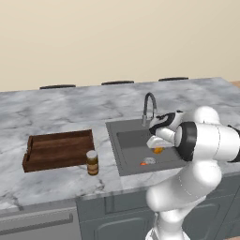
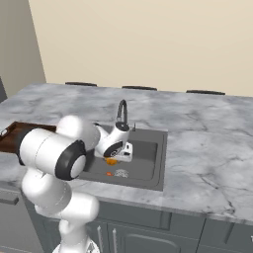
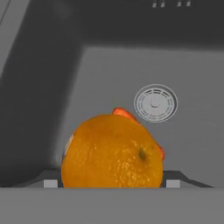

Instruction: Pick up all produce items and place them in the sink. Turn on the sink faucet to wash them. Then turn the sink off and put them in the tray.

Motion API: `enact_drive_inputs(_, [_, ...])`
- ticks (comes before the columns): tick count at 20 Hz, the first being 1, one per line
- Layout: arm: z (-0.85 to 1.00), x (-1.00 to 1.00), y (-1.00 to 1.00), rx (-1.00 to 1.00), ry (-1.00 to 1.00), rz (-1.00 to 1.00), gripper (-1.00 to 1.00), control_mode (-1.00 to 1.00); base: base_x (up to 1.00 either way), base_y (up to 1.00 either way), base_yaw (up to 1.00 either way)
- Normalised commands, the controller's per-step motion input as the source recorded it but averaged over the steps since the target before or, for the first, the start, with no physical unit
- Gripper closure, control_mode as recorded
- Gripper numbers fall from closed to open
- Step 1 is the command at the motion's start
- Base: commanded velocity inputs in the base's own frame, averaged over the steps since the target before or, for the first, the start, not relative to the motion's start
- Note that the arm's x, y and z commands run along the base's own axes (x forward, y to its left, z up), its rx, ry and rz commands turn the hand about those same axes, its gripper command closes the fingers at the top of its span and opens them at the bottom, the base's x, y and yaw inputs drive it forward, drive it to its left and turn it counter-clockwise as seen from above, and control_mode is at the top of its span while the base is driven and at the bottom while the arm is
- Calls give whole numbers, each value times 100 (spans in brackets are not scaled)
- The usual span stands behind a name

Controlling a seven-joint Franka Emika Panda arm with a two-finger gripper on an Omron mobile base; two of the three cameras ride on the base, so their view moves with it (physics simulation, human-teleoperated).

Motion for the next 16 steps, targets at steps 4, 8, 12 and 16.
enact_drive_inputs(4, [-31,21,0,0,0,0,100,-100,0,0,0])
enact_drive_inputs(8, [-30,22,0,0,0,0,100,-100,0,0,0])
enact_drive_inputs(12, [-26,22,0,0,0,0,100,-100,0,0,0])
enact_drive_inputs(16, [-27,21,0,0,0,0,100,-100,0,0,0])
